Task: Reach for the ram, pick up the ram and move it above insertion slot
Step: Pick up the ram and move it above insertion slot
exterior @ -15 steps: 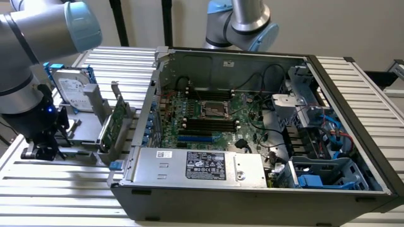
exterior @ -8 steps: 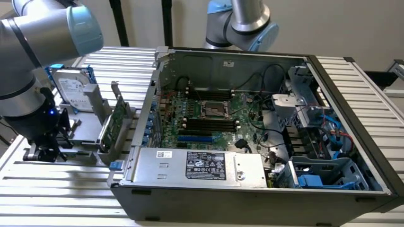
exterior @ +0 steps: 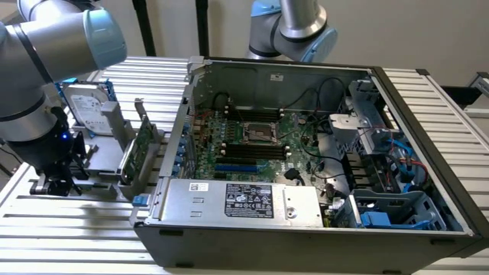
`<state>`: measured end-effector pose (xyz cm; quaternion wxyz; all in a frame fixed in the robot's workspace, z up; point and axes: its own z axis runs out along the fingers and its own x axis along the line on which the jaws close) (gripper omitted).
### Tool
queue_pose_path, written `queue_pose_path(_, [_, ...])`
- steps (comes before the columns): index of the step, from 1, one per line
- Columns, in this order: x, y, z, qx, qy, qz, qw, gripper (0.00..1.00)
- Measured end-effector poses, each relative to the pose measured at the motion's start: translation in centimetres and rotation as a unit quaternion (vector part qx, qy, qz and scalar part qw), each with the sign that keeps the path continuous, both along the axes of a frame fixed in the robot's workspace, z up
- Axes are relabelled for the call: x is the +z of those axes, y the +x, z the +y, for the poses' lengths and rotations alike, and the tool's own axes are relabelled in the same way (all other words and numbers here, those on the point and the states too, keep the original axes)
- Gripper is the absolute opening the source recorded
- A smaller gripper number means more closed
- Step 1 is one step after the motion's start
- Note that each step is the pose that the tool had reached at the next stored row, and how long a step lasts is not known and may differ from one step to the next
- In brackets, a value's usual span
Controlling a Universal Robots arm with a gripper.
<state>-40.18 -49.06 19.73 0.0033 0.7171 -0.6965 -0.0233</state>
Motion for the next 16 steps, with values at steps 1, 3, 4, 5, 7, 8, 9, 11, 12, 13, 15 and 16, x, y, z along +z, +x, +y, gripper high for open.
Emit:
queue_pose_path(1, [-0.01, 0.0, 0.01, 0.0, -0.0001, 0.0002, 1.0, 0.43])
queue_pose_path(3, [-0.06, -0.01, 0.03, 0.0, -0.0001, 0.0003, 1.0, 0.43])
queue_pose_path(4, [-0.07, -0.01, 0.03, 0.0, 0.0, 0.0003, 1.0, 0.43])
queue_pose_path(5, [-0.08, -0.01, 0.03, 0.0, 0.0, 0.0003, 1.0, 0.34])
queue_pose_path(7, [-0.08, -0.01, 0.03, 0.0, 0.0, 0.0005, 1.0, 0.28])
queue_pose_path(8, [-0.08, -0.01, 0.04, 0.0, 0.0, 0.0005, 1.0, 0.28])
queue_pose_path(9, [-0.08, -0.01, 0.03, 0.0, 0.0, 0.0004, 1.0, 0.21])
queue_pose_path(11, [-0.09, 0.0, 0.04, 0.0, 0.0, 0.0004, 1.0, 0.21])
queue_pose_path(12, [-0.1, 0.01, 0.04, 0.0, 0.0001, 0.0004, 1.0, 0.21])
queue_pose_path(13, [-0.11, 0.03, 0.04, 0.0, 0.0001, 0.0004, 1.0, 0.19])
queue_pose_path(15, [-0.1, 0.04, 0.03, 0.0, 0.0, 0.0005, 1.0, 0.13])
queue_pose_path(16, [-0.1, 0.04, 0.03, 0.0, 0.0, 0.0005, 1.0, 0.13])
